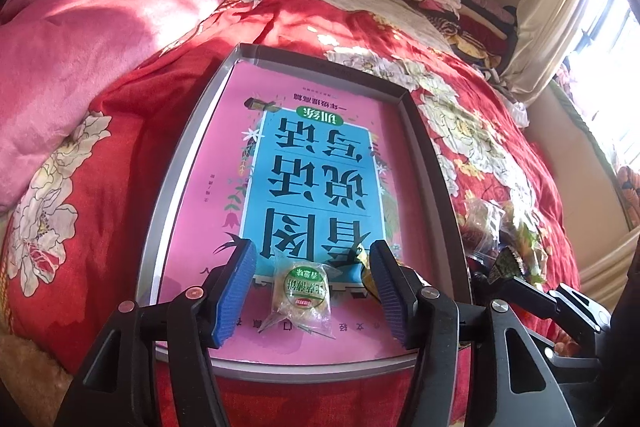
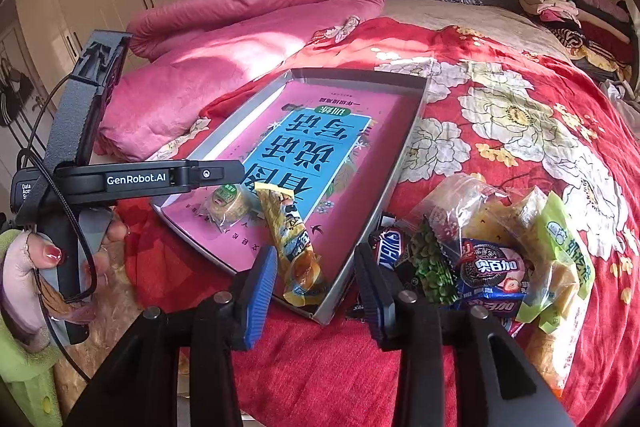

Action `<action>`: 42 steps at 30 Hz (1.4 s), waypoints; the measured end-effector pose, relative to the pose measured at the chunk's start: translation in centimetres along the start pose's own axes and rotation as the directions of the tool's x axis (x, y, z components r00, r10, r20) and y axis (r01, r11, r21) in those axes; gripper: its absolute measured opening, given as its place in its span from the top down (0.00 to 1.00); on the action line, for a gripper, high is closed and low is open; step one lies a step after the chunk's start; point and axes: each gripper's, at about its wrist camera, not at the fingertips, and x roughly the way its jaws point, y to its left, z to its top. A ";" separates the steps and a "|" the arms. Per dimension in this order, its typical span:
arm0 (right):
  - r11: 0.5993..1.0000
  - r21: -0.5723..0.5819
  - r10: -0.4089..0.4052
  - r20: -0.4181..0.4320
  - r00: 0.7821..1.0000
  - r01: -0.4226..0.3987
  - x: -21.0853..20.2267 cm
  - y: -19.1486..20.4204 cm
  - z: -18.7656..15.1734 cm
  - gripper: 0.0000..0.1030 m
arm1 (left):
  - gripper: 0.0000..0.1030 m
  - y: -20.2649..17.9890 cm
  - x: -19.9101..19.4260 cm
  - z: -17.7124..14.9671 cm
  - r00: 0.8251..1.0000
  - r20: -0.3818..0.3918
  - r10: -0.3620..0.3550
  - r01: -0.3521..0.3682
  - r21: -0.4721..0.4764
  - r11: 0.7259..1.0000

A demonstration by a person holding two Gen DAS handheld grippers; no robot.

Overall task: Organize snacks
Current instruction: 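Lower and release the cake packet in the tray with the left gripper while the right releases the wafer bar, then move both open grippers back toward the snack pile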

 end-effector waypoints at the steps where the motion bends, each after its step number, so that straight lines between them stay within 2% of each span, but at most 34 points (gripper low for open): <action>1: 1.000 0.000 0.001 0.013 1.000 -0.001 -0.3 0.0 0.1 0.58 | 0.39 -0.1 -0.2 0.0 1.000 0.010 -0.008 0.008 0.003 1.000; 13: 0.999 0.004 -0.036 0.088 0.996 0.035 -2.1 -0.4 0.5 0.48 | 0.27 -2.6 -1.9 -0.1 0.995 0.086 -0.056 0.047 0.108 0.993; 19: 0.998 0.022 -0.068 0.134 0.989 0.066 -3.6 -1.1 0.7 0.43 | 0.26 -3.6 -2.3 -0.4 0.992 0.094 -0.088 0.073 0.147 0.986; 34: 0.989 0.073 -0.141 0.179 0.974 0.130 -6.1 -3.4 0.6 0.41 | 0.25 -5.5 -3.0 -1.4 0.987 0.101 -0.128 0.105 0.203 0.973; 42: 0.981 0.103 -0.181 0.199 0.963 0.163 -7.5 -4.7 0.5 0.40 | 0.25 -7.0 -3.4 -2.1 0.985 0.114 -0.133 0.098 0.271 0.958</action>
